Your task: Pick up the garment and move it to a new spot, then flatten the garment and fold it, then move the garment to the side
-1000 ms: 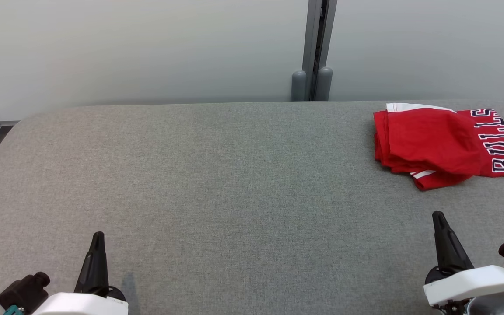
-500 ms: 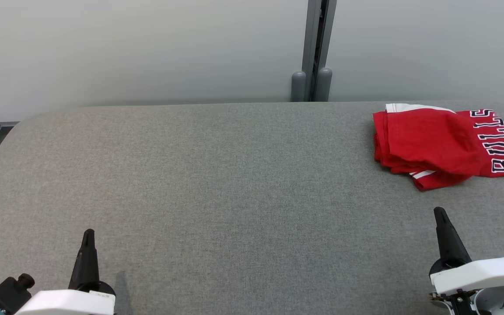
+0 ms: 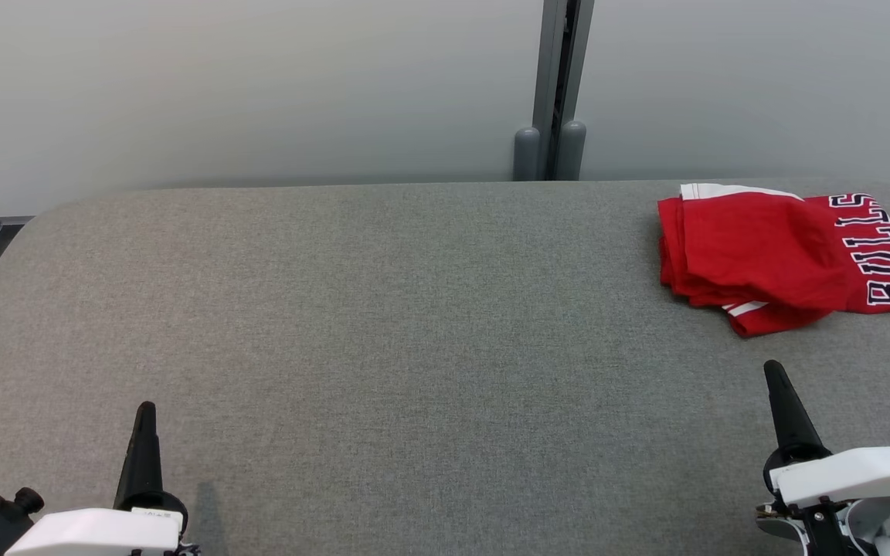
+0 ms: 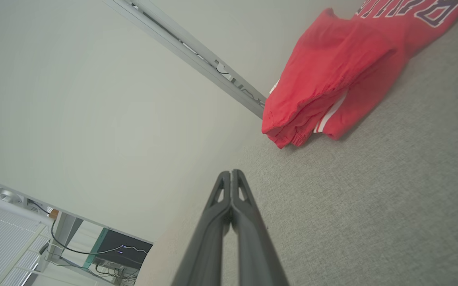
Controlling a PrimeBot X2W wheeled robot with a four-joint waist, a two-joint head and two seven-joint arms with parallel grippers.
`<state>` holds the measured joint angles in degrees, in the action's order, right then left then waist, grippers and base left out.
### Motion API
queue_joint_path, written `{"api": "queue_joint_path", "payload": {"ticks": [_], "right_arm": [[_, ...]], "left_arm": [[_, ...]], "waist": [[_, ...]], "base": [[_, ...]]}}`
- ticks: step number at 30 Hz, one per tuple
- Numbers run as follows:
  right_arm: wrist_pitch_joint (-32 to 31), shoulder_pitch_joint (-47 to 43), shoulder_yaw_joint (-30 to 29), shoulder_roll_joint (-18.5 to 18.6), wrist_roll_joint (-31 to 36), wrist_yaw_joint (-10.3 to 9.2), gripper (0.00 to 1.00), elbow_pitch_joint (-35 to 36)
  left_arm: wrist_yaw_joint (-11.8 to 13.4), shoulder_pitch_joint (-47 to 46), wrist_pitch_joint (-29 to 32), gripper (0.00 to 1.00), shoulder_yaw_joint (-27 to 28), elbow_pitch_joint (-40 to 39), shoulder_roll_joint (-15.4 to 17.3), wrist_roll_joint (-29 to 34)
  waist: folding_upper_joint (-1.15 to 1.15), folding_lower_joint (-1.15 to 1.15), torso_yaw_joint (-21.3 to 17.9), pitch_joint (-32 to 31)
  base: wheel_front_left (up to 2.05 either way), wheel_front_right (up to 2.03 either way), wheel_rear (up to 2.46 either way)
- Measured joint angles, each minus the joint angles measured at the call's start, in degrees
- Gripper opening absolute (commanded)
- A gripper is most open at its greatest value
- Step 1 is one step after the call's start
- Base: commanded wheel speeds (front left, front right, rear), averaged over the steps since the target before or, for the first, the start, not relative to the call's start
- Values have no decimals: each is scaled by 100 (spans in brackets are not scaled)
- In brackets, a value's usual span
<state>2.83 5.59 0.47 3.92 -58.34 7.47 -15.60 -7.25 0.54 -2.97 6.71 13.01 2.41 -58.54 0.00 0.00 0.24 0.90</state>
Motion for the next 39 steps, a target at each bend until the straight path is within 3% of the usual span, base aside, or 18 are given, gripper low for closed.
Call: {"api": "queue_joint_path", "payload": {"ticks": [39], "right_arm": [[-573, 327, -130, -62, -2092, -4, 0, -172]], "left_arm": [[0, -133, 566, 0, 266, -163, 19, -2075]], "waist": [[0, 0, -11, -35]], "base": [[0, 0, 0]]}}
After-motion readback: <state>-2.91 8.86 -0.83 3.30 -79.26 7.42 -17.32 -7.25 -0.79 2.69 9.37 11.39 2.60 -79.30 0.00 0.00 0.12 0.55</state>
